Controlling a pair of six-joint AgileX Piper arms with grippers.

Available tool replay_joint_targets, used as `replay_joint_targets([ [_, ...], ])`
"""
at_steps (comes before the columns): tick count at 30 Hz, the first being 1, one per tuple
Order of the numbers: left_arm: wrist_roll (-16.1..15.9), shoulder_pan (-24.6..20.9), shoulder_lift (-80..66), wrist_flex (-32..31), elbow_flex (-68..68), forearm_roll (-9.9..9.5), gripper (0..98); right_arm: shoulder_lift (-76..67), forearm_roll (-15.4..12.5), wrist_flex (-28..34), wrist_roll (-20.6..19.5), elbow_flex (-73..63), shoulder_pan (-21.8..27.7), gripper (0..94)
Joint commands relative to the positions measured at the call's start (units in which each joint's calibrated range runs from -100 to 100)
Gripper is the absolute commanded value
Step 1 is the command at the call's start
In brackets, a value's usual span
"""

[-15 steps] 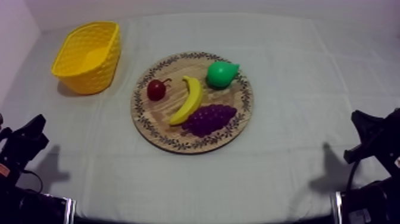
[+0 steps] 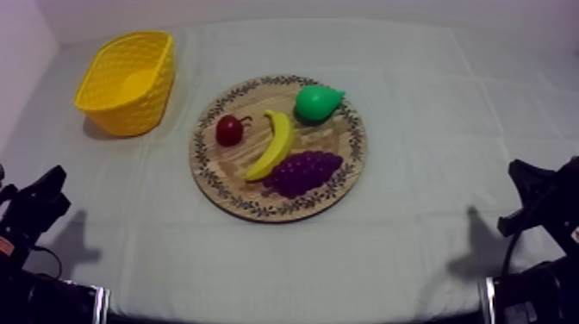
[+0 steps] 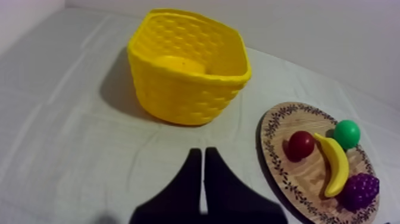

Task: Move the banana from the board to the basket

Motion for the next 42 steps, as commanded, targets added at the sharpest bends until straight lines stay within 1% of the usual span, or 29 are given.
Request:
replay_joint_targets([
  [1,-2.12,-0.15,0.0,-0.79,0.15,-0.01,0.1,-0.03,-0.01,-0.04,-0.01,-0.03,-0.02,0.2],
  [3,-4.52,-0.25,0.0,-1.42,0.23,-0.01,0.1,-0.03,-0.01,-0.04,-0.01,-0.03,-0.02,0.2],
  [5,-5.73,-0.31,0.03,-1.44,0.27,-0.01,0.1,-0.03,-0.01,-0.04,0.0,-0.03,-0.02,0.2],
  [7,-4.83,-0.52,0.11,-1.7,0.29,-0.07,0.1,-0.03,-0.01,-0.04,0.01,-0.03,-0.02,0.2],
  [10,-2.64,-0.82,1.97,-3.27,0.07,-0.48,0.1,-0.03,-0.01,-0.04,0.01,-0.03,-0.02,0.2],
  [12,-0.76,-0.44,5.54,-3.84,-1.24,-1.38,0.1,-0.03,-0.01,-0.04,0.0,-0.03,-0.02,0.2],
  [15,1.6,1.72,14.02,-5.5,-5.34,-3.02,0.1,-0.03,-0.01,-0.04,0.0,-0.03,-0.02,0.2],
  [17,2.55,3.64,20.89,-6.04,-10.11,-3.87,0.1,-0.03,-0.01,-0.04,0.02,-0.03,-0.02,0.2],
  [19,2.36,5.8,28.24,-5.1,-16.93,-4.29,0.1,-0.03,-0.01,-0.04,-0.02,-0.03,-0.02,0.2],
  [21,1.87,8.27,35.63,-2.56,-25.12,-4.73,0.1,-0.03,-0.01,-0.04,-0.02,-0.03,-0.02,0.2],
  [24,1.74,11.69,45.43,1.67,-37.18,-5.91,0.1,-0.03,-0.01,-0.04,-0.02,-0.03,-0.02,0.2],
  [26,1.42,12.75,50.93,3.81,-44.06,-5.97,0.1,-0.03,-0.01,-0.04,0.0,-0.03,-0.02,0.2],
  [28,0.33,12.96,56.16,6.05,-50.69,-4.89,0.1,-0.03,-0.01,-0.04,0.0,-0.03,-0.02,0.2],
  [32,-2.91,12.56,65.98,10.88,-63.34,-1.38,0.1,-0.03,-0.01,-0.04,-0.01,-0.03,-0.02,0.2],
  [35,-4.79,12.51,72.58,14.61,-71.91,0.8,0.1,-0.03,-0.01,-0.04,0.02,-0.03,-0.02,0.2],
  [39,-6.91,12.58,79.83,18.06,-80.64,3.65,0.1,-0.03,-0.01,-0.04,-0.02,-0.03,-0.02,0.2],
  [42,-8.09,13.13,84.59,20.1,-85.82,5.4,0.1,-0.03,-0.01,-0.04,0.01,-0.03,-0.02,0.2],
])
